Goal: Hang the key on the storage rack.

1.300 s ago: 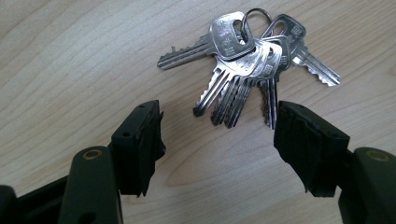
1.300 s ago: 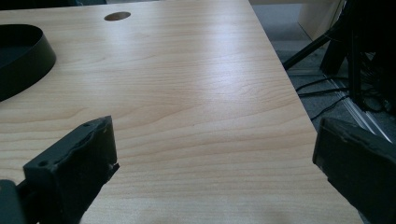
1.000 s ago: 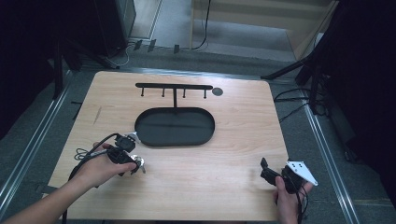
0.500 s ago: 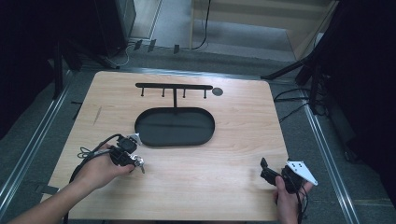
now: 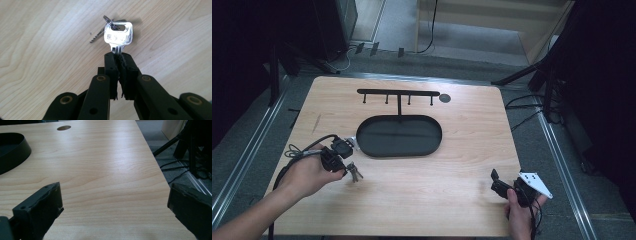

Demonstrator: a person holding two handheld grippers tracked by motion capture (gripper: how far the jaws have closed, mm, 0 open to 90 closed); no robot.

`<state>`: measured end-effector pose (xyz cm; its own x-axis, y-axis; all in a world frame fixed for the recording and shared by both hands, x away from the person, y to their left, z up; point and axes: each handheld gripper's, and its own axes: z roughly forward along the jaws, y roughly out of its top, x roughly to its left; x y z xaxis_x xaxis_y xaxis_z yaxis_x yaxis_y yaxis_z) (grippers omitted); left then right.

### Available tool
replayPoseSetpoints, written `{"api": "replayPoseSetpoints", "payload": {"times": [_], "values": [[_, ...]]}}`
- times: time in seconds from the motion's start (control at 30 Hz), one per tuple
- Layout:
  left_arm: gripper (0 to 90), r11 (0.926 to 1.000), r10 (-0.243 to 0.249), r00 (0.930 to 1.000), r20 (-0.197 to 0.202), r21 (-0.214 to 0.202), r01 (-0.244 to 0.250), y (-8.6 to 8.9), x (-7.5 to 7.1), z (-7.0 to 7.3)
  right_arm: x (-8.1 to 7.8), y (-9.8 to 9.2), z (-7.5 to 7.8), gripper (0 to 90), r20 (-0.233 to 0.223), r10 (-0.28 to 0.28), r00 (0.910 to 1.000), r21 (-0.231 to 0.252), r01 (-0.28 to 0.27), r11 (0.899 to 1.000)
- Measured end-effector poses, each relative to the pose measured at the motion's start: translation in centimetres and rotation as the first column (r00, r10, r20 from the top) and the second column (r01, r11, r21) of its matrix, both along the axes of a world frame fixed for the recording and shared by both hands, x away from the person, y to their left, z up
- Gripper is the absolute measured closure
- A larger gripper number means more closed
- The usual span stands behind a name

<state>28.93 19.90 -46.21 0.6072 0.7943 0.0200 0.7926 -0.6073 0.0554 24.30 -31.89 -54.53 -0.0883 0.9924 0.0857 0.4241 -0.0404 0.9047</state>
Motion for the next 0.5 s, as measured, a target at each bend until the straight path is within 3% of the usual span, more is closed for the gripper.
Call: {"api": "replayPoseSetpoints", "payload": {"times": [0.5], "values": [[86.2, 0.9997, 0.025, 0.9993, 0.027, -0.005, -0.025, 0.9, 1.3, 4.9, 0.0, 0.0, 0.0, 0.0, -0.001, -0.002, 1.0, 0.001, 0.002, 1.0]]}}
